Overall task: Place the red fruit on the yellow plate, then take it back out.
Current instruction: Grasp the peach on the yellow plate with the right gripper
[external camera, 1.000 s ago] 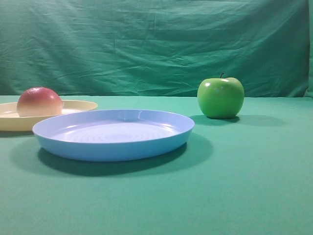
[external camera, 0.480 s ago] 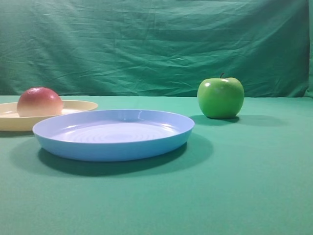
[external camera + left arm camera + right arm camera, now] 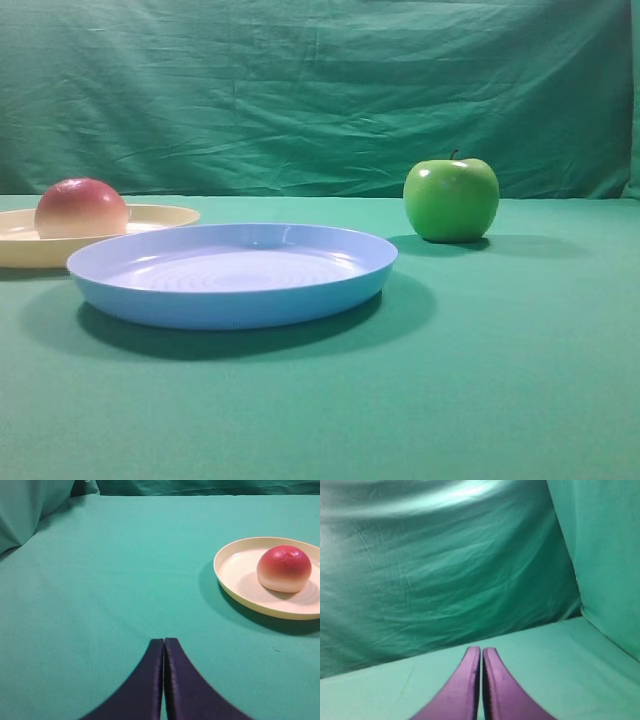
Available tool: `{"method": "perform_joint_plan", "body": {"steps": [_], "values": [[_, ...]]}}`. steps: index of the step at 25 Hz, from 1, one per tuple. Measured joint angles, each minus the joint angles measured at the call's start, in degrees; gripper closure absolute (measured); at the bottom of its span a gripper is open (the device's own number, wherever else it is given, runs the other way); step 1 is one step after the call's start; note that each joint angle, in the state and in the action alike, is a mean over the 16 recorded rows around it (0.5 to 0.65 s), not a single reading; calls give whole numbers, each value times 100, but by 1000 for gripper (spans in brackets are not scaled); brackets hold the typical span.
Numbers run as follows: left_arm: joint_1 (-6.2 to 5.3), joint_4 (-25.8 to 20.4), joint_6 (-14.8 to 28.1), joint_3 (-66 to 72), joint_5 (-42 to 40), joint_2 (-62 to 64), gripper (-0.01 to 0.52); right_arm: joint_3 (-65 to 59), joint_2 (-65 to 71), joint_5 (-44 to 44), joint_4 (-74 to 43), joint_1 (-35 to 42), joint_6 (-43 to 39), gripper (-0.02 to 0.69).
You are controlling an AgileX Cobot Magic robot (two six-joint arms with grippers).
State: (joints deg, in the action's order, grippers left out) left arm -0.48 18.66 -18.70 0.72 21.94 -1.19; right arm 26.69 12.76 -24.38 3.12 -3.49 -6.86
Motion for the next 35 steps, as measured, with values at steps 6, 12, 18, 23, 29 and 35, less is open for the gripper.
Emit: {"method": "perform_joint_plan", "body": {"steps": [6, 12, 18, 23, 29, 35], "values": [[0, 0, 0, 0, 0, 0, 514, 1105, 1269, -1150, 320, -52, 721, 665], [0, 0, 0, 0, 0, 0, 514, 2107, 2785, -2013, 670, -378, 1552, 665], [0, 0, 0, 0, 0, 0, 514, 2805, 4326, -2234, 845, -1079, 2222, 665], [0, 0, 0, 0, 0, 0, 514, 3525, 5683, -2205, 867, -1832, 2701, 665], [0, 0, 0, 0, 0, 0, 514, 4707, 7301, -2142, 945, -2590, 3048, 665], [0, 0, 0, 0, 0, 0, 514, 6060, 8796, -2105, 1327, -3028, 3215, 659]]}}
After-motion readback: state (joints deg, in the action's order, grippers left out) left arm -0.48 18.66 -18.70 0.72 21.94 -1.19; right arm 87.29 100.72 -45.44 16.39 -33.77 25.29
